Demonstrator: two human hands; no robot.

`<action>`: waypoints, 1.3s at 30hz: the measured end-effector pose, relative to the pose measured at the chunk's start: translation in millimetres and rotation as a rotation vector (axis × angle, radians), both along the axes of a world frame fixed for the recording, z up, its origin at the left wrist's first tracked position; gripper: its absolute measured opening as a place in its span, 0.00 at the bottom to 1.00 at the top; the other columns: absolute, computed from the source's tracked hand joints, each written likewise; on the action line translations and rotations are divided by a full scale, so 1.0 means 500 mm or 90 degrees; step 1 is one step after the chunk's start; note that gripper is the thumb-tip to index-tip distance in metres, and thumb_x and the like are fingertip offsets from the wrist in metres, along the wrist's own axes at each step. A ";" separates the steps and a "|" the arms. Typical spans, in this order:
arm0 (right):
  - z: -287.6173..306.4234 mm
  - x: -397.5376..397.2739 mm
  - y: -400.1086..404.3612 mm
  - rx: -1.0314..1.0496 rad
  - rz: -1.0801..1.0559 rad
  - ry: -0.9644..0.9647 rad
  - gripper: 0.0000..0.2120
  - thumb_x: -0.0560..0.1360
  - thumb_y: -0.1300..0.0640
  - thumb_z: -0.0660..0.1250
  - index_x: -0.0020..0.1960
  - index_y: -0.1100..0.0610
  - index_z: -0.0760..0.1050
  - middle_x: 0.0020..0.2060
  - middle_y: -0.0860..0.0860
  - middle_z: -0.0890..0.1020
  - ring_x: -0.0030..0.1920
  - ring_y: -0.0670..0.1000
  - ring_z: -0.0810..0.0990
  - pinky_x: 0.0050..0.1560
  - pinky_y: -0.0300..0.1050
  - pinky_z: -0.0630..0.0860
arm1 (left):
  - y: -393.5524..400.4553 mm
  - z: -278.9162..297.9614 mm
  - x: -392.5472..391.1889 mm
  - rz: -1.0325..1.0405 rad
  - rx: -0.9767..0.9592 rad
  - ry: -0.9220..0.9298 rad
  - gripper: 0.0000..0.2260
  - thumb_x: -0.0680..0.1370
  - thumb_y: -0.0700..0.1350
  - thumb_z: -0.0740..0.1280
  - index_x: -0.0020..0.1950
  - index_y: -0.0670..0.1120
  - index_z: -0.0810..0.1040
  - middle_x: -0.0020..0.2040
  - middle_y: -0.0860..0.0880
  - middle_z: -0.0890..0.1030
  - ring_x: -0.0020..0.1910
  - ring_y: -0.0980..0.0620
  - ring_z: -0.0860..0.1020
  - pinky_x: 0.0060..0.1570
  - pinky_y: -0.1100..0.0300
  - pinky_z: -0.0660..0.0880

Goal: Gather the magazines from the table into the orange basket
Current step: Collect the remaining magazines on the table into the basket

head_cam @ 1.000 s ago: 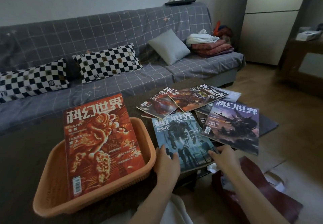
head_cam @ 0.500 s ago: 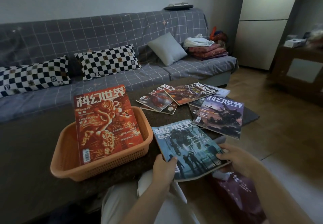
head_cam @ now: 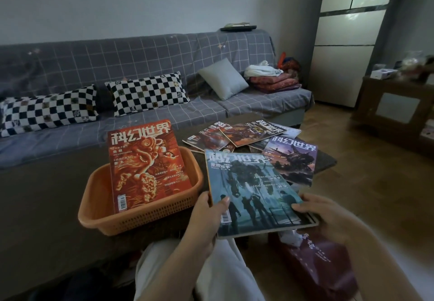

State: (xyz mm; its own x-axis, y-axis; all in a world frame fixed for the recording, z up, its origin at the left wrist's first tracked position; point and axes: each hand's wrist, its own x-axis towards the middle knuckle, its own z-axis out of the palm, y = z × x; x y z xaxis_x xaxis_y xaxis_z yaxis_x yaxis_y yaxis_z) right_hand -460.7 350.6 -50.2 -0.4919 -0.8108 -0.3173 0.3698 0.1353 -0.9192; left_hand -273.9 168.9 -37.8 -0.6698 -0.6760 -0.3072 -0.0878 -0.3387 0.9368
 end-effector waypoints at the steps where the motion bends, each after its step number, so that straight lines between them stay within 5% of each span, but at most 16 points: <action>1: 0.009 0.003 -0.007 -0.008 0.007 0.010 0.23 0.65 0.63 0.70 0.59 0.65 0.72 0.44 0.63 0.84 0.38 0.57 0.83 0.32 0.46 0.80 | -0.004 0.014 0.006 0.003 -0.014 0.010 0.12 0.78 0.41 0.67 0.62 0.47 0.74 0.51 0.45 0.84 0.45 0.46 0.85 0.38 0.52 0.82; 10: 0.065 0.052 -0.155 -0.043 0.089 0.073 0.23 0.66 0.58 0.71 0.60 0.60 0.71 0.49 0.61 0.83 0.46 0.59 0.83 0.41 0.51 0.81 | -0.102 0.061 0.086 0.093 -0.129 0.035 0.08 0.78 0.42 0.66 0.56 0.52 0.77 0.52 0.46 0.84 0.48 0.46 0.84 0.43 0.50 0.82; 17: 0.067 0.096 -0.351 -0.019 0.066 0.191 0.10 0.74 0.62 0.68 0.55 0.60 0.74 0.45 0.54 0.85 0.46 0.54 0.84 0.45 0.47 0.79 | -0.240 0.053 0.148 0.169 -0.197 -0.015 0.15 0.78 0.45 0.66 0.64 0.53 0.74 0.55 0.52 0.83 0.52 0.49 0.82 0.55 0.43 0.78; 26: 0.050 0.153 -0.540 0.085 0.070 0.318 0.12 0.75 0.59 0.68 0.57 0.53 0.71 0.51 0.48 0.81 0.50 0.49 0.81 0.52 0.50 0.78 | -0.371 0.009 0.190 0.237 -0.421 -0.224 0.12 0.79 0.47 0.66 0.62 0.54 0.73 0.46 0.58 0.82 0.37 0.65 0.80 0.28 0.73 0.72; 30: 0.035 0.172 -0.562 0.145 0.028 0.516 0.15 0.75 0.55 0.67 0.61 0.52 0.71 0.53 0.47 0.80 0.44 0.43 0.76 0.35 0.34 0.70 | -0.388 0.000 0.188 0.261 -0.526 -0.322 0.20 0.77 0.48 0.68 0.69 0.52 0.71 0.56 0.52 0.79 0.43 0.57 0.78 0.34 0.69 0.71; 35: 0.014 0.189 -0.558 0.123 -0.023 0.666 0.16 0.75 0.55 0.67 0.62 0.52 0.72 0.52 0.46 0.75 0.48 0.44 0.74 0.46 0.34 0.69 | -0.386 -0.018 0.193 0.310 -0.555 -0.350 0.31 0.75 0.50 0.70 0.76 0.53 0.62 0.66 0.49 0.68 0.51 0.56 0.71 0.47 0.63 0.73; 39: 0.001 0.199 -0.548 0.137 -0.030 0.702 0.18 0.75 0.54 0.67 0.64 0.53 0.71 0.49 0.45 0.67 0.51 0.46 0.73 0.51 0.38 0.71 | -0.383 -0.029 0.203 0.322 -0.535 -0.364 0.28 0.75 0.51 0.71 0.73 0.52 0.68 0.67 0.49 0.68 0.51 0.60 0.66 0.42 0.71 0.66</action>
